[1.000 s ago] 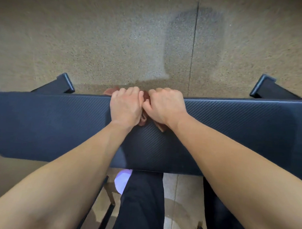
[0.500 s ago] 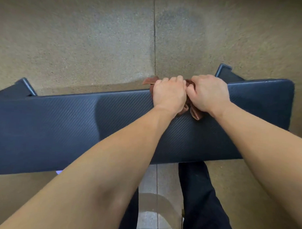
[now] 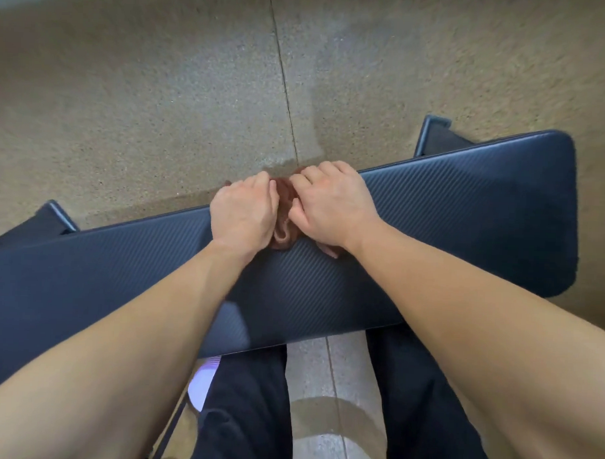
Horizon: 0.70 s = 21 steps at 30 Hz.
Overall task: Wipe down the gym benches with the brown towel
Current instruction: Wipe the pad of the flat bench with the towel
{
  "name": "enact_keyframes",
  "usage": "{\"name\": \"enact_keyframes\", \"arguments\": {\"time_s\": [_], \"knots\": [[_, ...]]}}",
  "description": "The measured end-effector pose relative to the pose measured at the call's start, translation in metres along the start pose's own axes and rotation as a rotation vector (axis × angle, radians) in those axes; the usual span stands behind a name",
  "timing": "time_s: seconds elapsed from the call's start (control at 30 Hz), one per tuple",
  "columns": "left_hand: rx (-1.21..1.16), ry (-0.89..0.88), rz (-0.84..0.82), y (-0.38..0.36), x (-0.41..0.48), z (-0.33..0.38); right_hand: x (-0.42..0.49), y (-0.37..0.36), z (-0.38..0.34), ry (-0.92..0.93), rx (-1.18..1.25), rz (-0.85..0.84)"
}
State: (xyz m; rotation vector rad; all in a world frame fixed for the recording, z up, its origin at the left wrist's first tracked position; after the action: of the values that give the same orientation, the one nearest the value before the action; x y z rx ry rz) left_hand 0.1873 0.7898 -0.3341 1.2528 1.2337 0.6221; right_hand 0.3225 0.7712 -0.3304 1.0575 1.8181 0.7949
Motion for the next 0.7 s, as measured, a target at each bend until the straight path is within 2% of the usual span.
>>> {"name": "enact_keyframes", "arguments": {"time_s": [0.17, 0.3, 0.37, 0.47, 0.57, 0.7], "knots": [[0.006, -0.027, 0.043, 0.030, 0.025, 0.090, -0.025, 0.035, 0.096, -0.055, -0.063, 0.015], [-0.170, -0.119, -0.091, 0.057, 0.062, 0.191, -0.057, 0.075, 0.195, -0.180, -0.118, 0.007], [-0.205, -0.173, -0.120, 0.062, 0.072, 0.220, -0.068, 0.088, 0.224, -0.231, -0.125, -0.010], [-0.230, -0.256, -0.081, 0.058, 0.069, 0.215, -0.067, 0.084, 0.217, -0.268, -0.140, -0.012], [-0.241, -0.311, -0.023, 0.044, 0.055, 0.172, -0.063, 0.065, 0.180, -0.286, -0.104, 0.058], [-0.125, -0.315, -0.013, 0.022, 0.035, 0.112, -0.049, 0.046, 0.121, -0.242, -0.026, 0.085]]}}
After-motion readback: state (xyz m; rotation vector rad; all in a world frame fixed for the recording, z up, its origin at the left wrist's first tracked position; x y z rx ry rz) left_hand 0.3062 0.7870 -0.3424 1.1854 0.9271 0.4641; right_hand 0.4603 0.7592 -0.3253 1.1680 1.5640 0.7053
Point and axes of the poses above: each hand's wrist, its own x-axis towards the middle knuckle, its own y-axis out of the back of the hand, z = x × y, the point moved 4 cm from there along x, towards the middle knuckle, and after that the axes turned 15 degrees about x, right-handed, at the moved point
